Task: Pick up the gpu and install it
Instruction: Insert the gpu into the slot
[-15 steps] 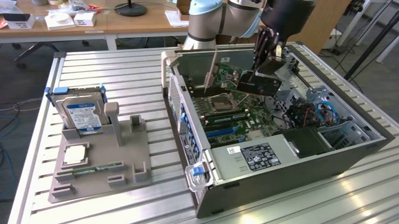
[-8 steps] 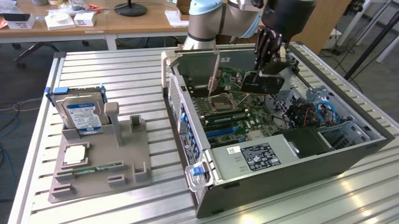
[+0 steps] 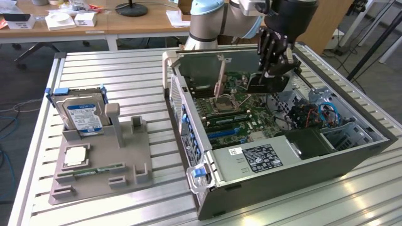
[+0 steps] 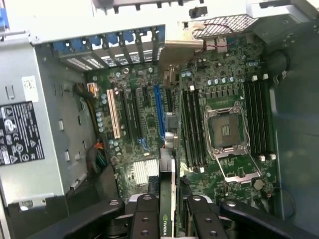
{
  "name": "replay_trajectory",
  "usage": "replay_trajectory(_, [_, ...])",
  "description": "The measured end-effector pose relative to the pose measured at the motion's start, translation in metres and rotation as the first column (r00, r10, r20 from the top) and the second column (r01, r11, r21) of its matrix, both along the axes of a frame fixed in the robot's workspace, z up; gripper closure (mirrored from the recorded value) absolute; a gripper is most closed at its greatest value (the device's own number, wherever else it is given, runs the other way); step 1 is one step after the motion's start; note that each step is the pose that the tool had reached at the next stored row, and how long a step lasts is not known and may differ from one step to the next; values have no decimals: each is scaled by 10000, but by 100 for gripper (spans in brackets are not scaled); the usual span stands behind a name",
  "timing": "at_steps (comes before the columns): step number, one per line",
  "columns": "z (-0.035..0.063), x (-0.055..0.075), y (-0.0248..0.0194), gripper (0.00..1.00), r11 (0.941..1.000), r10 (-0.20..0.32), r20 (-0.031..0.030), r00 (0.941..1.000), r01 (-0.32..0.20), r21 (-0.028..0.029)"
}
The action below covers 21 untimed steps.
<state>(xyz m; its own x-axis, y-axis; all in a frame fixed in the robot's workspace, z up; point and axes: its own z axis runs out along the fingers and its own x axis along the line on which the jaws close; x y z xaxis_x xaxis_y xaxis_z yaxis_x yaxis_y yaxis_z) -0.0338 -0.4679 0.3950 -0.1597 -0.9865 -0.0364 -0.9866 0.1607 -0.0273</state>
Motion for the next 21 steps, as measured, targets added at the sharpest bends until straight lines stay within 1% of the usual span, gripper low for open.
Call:
replay_trajectory(1, [-1, 0, 0, 74, 9999, 142, 37, 9999, -142, 0])
replay_trajectory(2, [-2, 1, 0, 74, 9997, 250, 43, 9997, -250, 0])
replay_trajectory(4, [-2, 0, 0, 74, 9992, 408, 44, 9992, -408, 0])
replay_trajectory(5, [-2, 0, 0, 74, 9983, 588, 44, 9983, -588, 0])
replay_trajectory(8, [-4, 0, 0, 74, 9937, 1123, 44, 9937, -1123, 0])
replay_trajectory(9, [-4, 0, 0, 74, 9928, 1195, 45, 9928, -1195, -1])
replay_trajectory(15, [-17, 0, 0, 74, 9928, 1199, 44, 9928, -1199, 1])
replay_trajectory(21, [-91, 0, 1, 74, 9928, 1198, 44, 9928, -1198, 1])
